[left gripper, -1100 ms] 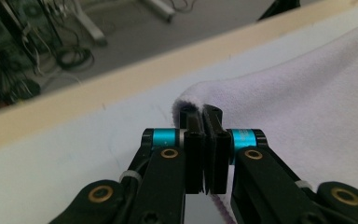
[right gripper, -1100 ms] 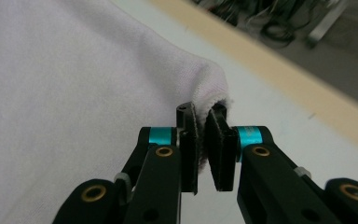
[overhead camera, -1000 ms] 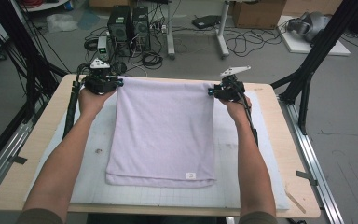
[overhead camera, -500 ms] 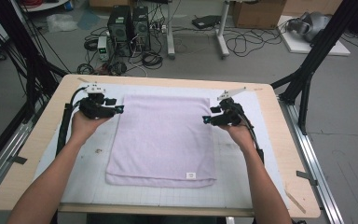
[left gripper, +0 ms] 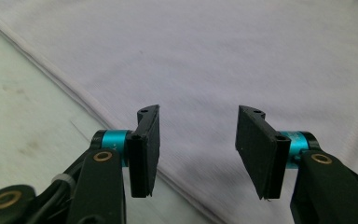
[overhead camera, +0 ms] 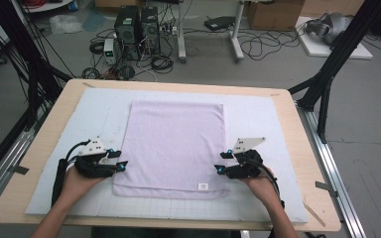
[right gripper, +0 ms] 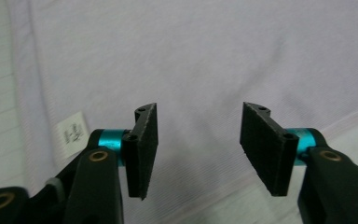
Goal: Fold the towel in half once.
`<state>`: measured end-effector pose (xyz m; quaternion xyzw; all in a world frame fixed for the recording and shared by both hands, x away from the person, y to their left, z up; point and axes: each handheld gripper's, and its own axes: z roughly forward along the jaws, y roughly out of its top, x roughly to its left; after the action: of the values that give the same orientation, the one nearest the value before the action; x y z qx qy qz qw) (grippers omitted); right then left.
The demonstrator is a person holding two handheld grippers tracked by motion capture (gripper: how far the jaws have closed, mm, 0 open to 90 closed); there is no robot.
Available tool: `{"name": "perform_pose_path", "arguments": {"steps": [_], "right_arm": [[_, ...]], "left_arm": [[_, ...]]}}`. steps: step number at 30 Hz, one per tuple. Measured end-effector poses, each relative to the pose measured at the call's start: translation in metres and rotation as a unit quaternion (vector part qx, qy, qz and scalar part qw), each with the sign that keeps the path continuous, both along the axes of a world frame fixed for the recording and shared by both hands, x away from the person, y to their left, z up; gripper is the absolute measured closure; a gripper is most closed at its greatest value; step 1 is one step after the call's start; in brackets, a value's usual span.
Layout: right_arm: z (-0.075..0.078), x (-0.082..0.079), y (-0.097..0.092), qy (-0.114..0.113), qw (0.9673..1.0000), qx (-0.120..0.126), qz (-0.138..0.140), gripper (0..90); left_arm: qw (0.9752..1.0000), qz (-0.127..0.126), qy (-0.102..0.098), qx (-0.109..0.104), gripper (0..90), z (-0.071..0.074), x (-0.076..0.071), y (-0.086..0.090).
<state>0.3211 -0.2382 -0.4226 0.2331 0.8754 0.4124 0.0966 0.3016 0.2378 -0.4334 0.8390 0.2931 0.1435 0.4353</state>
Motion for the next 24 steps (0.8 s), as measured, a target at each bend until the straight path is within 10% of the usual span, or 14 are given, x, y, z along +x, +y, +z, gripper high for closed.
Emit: {"name": "perform_pose_path", "arguments": {"steps": [8, 18, 24], "right_arm": [[-0.023, -0.022, 0.004, 0.013, 0.9996, -0.015, 0.020, 53.5], [-0.021, -0.024, 0.004, 0.000, 0.9994, -0.022, 0.025, 83.9], [-0.016, -0.024, 0.002, -0.002, 0.9996, -0.010, 0.026, 87.1]], "left_arm": [[0.9979, -0.054, 0.023, 0.029, 68.5, -0.010, -0.016, -0.003], [0.9981, -0.053, 0.023, 0.024, 87.5, -0.011, -0.016, -0.004], [0.9989, -0.044, 0.013, 0.012, 88.2, -0.004, -0.020, -0.001]]}}
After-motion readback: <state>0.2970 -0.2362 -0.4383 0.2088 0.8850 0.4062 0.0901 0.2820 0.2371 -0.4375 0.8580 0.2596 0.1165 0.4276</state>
